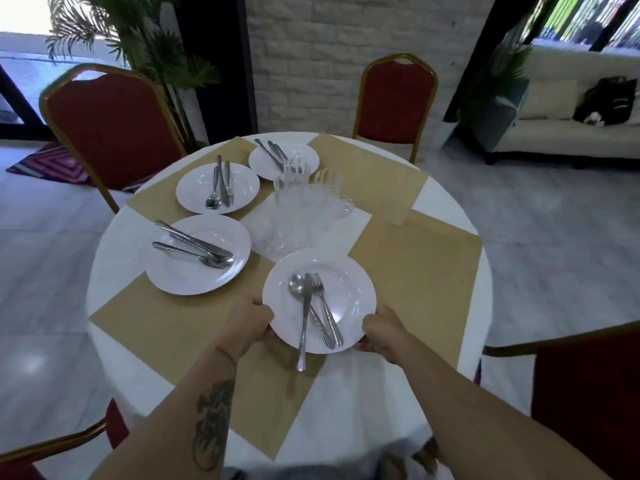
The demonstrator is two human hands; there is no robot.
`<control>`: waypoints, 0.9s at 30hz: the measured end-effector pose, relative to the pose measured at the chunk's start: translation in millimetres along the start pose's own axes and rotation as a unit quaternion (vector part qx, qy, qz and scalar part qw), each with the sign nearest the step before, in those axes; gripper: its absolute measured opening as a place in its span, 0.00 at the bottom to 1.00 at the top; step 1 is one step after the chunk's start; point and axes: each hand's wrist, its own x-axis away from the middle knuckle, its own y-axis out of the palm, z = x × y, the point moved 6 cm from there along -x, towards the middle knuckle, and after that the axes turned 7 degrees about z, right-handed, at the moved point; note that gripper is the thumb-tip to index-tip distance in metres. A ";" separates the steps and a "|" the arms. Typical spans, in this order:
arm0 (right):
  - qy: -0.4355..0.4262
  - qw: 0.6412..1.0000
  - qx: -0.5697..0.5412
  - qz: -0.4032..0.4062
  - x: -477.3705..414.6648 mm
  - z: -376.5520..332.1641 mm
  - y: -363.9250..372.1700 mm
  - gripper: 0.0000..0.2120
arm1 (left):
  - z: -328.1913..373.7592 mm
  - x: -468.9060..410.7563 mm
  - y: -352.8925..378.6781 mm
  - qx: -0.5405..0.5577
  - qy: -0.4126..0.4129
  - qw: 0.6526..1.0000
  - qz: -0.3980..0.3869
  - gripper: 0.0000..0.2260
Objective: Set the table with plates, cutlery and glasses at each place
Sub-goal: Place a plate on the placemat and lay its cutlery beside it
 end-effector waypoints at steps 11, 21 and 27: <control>-0.032 0.989 0.117 0.079 -91.2 -27.5 -186.0 0.09 | 72.2 18.5 184.2 -0.032 0.020 0.998 -0.050 0.05; -0.059 0.965 0.225 0.120 -165.2 -27.4 -275.0 0.15 | 101.5 36.9 291.7 -0.071 0.040 0.996 -0.025 0.12; -0.083 0.959 0.236 0.131 -188.0 -38.5 -290.5 0.15 | 99.0 22.5 308.8 -0.126 0.019 0.992 -0.012 0.09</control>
